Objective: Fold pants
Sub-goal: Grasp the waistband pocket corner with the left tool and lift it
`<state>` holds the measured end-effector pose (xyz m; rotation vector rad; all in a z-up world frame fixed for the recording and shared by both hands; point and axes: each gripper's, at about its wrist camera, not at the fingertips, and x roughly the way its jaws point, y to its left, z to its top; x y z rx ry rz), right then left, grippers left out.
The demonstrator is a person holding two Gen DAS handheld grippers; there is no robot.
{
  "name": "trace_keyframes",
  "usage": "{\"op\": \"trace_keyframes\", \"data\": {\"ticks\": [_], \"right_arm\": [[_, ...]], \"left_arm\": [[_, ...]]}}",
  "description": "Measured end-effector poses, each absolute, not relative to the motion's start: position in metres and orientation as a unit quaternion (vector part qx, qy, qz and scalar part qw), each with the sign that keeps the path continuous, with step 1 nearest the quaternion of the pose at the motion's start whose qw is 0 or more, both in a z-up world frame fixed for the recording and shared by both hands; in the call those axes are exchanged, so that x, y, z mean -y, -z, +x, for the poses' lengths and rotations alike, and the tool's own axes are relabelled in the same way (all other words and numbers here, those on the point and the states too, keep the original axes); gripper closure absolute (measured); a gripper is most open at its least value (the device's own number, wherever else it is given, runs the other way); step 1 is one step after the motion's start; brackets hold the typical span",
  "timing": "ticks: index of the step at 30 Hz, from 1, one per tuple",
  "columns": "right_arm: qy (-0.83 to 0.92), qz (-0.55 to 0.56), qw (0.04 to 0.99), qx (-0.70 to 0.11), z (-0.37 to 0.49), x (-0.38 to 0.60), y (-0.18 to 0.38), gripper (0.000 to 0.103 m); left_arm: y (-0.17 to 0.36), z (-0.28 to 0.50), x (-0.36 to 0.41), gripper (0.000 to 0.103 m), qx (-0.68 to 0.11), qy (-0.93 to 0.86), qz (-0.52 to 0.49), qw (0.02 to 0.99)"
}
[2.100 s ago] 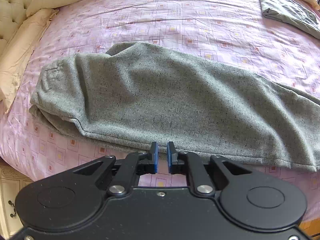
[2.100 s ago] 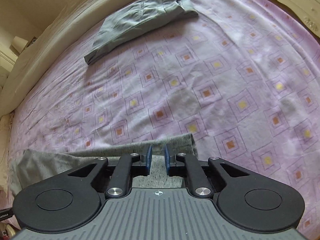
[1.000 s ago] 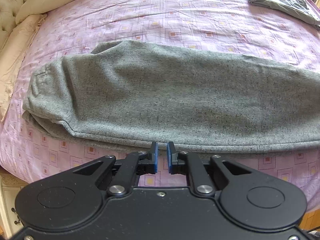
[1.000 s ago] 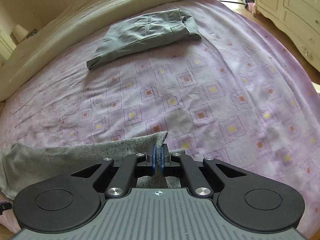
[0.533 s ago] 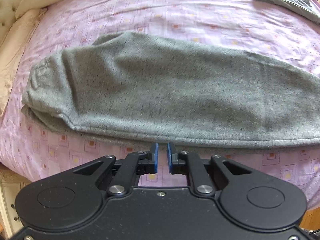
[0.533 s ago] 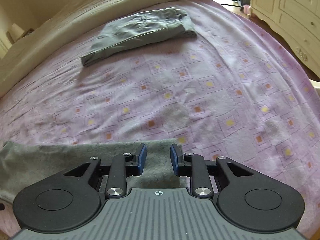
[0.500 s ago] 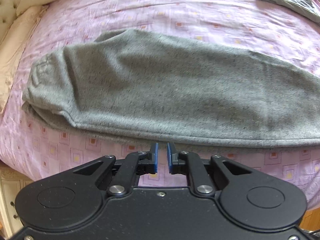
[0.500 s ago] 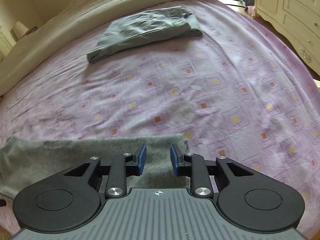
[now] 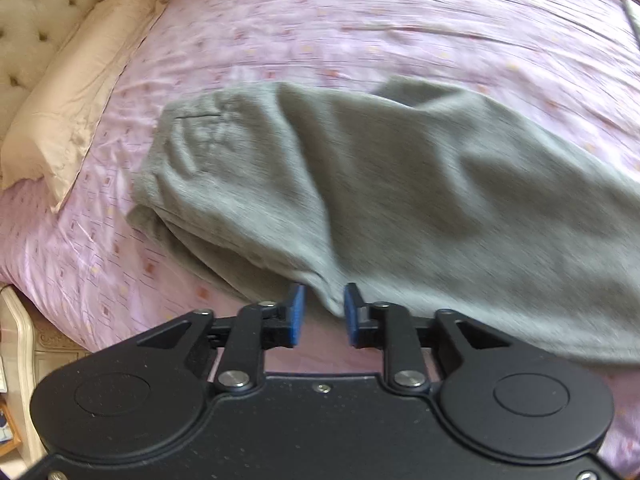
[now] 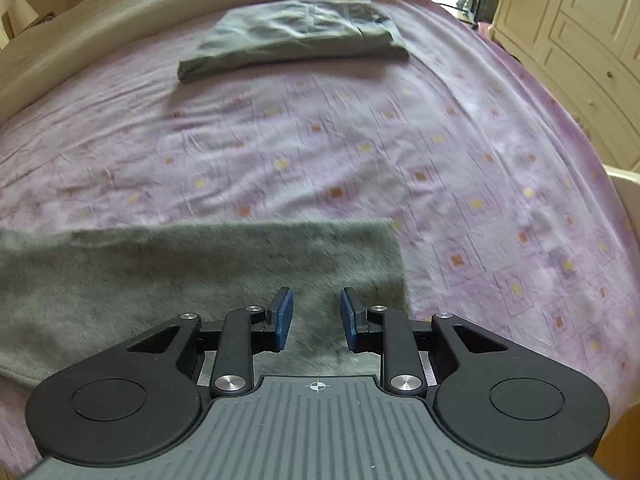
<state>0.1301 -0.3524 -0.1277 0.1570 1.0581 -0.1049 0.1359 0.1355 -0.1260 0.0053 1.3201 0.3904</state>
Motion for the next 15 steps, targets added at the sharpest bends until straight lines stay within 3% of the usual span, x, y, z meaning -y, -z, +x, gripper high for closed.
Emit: {"op": "trace_keyframes", "data": {"ticks": [5, 9, 15], "right_arm": [[0.031, 0.114, 0.861, -0.494, 0.135, 0.279, 0.105, 0.077], [0.009, 0.126, 0.861, -0.493, 0.129, 0.205, 0.097, 0.077], [-0.029, 0.137, 0.854, -0.502, 0.125, 0.112, 0.098, 0.077]], "left_arm": [[0.132, 0.147, -0.222, 0.064, -0.612, -0.179, -0.132, 0.759], [0.141, 0.145, -0.270, 0.045, -0.606, -0.172, -0.160, 0.760], [0.166, 0.156, -0.319, 0.034, -0.622, -0.152, -0.174, 0.748]]}}
